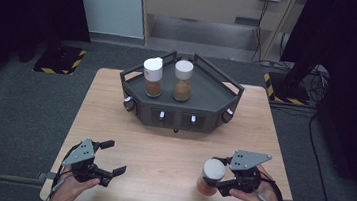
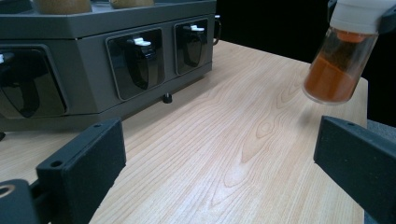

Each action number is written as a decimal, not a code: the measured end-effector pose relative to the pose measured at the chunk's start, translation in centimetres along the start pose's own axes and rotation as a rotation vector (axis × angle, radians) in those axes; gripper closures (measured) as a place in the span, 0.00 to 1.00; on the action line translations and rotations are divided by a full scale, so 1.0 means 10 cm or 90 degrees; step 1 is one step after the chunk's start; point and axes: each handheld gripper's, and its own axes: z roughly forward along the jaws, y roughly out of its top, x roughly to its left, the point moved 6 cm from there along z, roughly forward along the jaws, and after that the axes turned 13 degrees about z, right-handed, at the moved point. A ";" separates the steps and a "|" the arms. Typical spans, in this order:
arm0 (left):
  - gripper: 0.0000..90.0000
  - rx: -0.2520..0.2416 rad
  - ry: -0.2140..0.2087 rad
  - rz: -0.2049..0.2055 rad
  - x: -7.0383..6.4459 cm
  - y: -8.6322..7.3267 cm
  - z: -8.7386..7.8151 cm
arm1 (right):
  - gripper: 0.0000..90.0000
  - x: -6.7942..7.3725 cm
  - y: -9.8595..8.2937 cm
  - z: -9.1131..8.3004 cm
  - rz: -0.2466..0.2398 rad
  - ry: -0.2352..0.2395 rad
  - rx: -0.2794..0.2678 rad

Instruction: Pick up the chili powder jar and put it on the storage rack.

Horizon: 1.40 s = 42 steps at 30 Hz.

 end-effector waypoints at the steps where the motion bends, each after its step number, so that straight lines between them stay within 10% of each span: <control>1: 0.01 0.000 0.000 0.000 0.00 0.00 0.00 | 0.38 -0.01 0.02 -0.01 0.000 0.002 -0.001; 42: 0.01 0.000 -0.005 0.000 0.00 0.00 0.00 | 0.38 -0.26 1.12 -0.28 0.005 -0.014 -0.021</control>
